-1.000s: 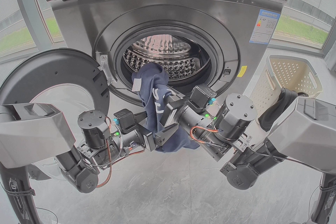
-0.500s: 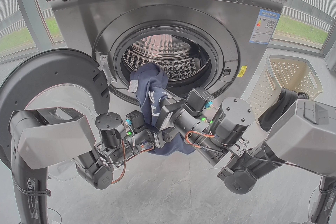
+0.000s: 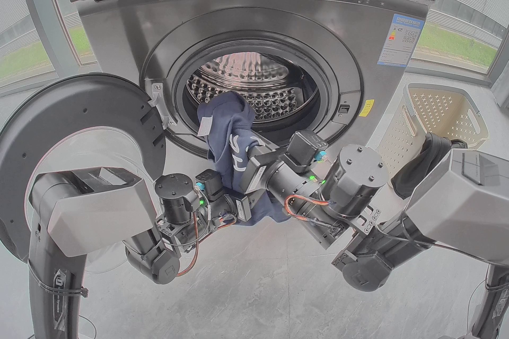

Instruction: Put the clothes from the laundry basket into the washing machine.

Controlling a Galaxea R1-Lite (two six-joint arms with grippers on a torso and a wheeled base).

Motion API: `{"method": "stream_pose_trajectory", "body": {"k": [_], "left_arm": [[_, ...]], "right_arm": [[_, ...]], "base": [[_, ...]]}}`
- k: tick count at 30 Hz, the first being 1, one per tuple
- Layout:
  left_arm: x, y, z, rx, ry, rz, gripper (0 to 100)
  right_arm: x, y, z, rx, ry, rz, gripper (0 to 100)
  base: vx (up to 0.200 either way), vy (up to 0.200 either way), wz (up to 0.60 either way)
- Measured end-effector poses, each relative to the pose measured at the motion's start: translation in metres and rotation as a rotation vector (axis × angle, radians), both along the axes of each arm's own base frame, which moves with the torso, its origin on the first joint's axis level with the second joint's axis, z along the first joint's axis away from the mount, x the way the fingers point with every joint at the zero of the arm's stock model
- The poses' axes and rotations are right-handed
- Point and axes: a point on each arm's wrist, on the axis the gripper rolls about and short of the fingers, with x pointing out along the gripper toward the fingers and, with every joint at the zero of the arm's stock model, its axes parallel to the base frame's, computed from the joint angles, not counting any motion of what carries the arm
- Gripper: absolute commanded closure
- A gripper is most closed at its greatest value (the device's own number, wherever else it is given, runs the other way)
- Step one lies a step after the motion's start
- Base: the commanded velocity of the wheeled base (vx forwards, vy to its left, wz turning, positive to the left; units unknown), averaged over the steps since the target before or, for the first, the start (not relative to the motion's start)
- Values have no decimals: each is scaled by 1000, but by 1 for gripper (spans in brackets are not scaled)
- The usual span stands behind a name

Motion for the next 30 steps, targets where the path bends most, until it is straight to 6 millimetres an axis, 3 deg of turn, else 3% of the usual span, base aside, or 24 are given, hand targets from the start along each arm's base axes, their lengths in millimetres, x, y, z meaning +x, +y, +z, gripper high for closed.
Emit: {"method": "stream_pose_trajectory", "body": {"k": [8, 17, 21, 30], "left_arm": [[1, 9, 2, 1, 4, 35, 100], [-10, 15, 19, -7, -9, 39, 100], [-16, 19, 30, -13, -19, 41, 100], [-34, 29, 56, -44, -47, 43, 100]], "right_arm": [[18, -36, 2, -15, 17, -92, 100], [25, -84, -21, -93, 100, -177, 100], [21, -89, -32, -125, 136, -174, 100], [7, -72, -40, -143, 145, -105, 100]], "base": [[0, 0, 0], [0, 0, 0], [0, 0, 0], [0, 0, 0]]}}
